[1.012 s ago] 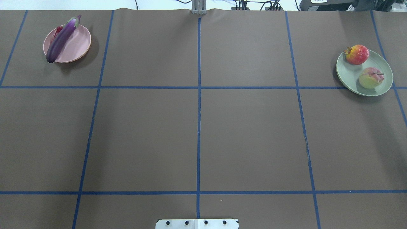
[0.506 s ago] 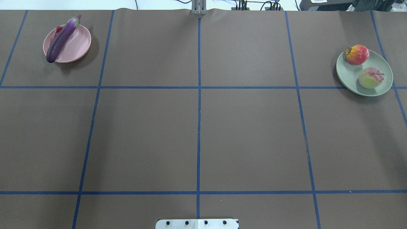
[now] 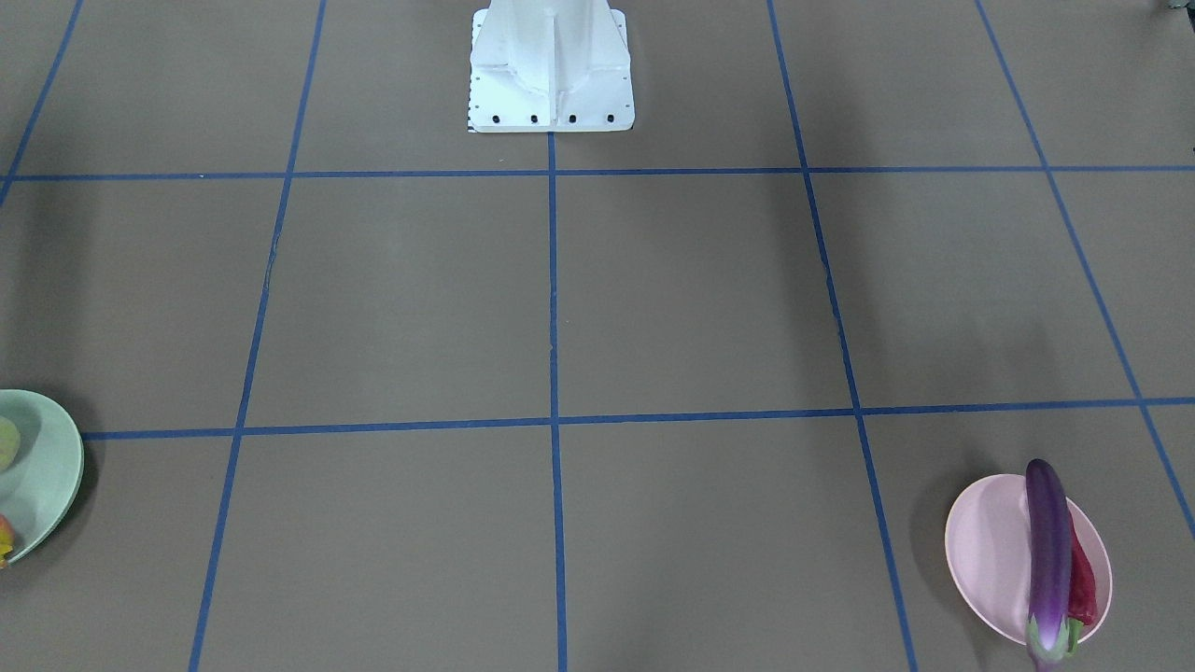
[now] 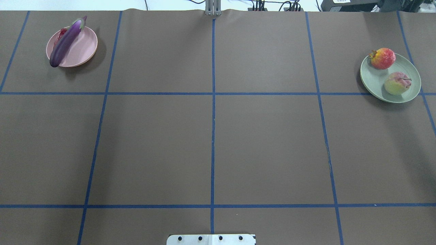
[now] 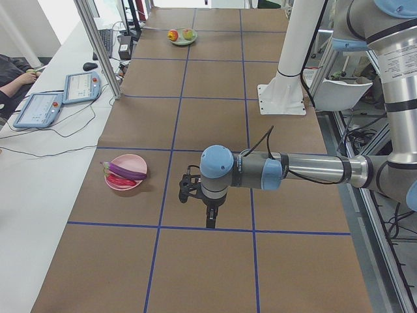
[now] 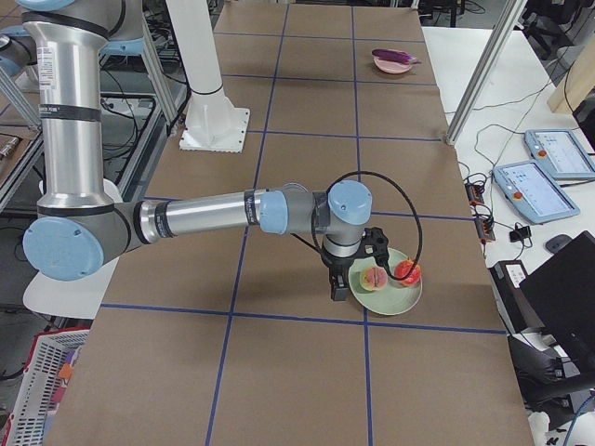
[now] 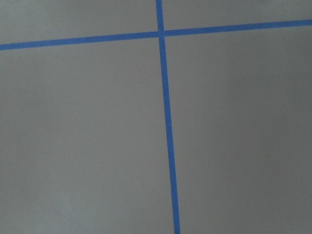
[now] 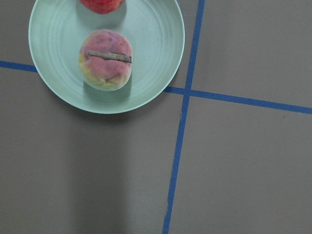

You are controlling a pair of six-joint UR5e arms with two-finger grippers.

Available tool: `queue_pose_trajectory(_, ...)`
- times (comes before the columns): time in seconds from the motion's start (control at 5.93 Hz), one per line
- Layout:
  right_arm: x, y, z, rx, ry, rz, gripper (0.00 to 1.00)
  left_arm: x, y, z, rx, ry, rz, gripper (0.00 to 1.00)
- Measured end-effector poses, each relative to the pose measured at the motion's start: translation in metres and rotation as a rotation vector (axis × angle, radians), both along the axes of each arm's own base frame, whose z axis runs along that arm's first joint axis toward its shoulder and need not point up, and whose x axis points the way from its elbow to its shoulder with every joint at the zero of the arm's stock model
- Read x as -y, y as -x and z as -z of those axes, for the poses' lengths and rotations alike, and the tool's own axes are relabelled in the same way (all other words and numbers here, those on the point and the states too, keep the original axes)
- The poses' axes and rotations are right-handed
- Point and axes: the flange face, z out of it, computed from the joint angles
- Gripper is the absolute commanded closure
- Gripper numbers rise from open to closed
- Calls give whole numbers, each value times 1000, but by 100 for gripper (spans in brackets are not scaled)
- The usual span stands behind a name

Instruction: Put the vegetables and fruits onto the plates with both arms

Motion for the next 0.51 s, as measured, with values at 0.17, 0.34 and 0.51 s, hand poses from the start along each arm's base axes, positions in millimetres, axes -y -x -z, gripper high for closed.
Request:
queue_pose_trajectory(0.17,1,1,2,11,-17,1,0,0,0,-2,0,4,0,0)
queue_pose_trajectory(0.34,3,2,5,29,-37,0,0,0,0,-4,0,8,0,0)
queue_pose_trajectory(0.51,3,3,6,43,-46,0,0,-1,0,-5,0,9,0,0)
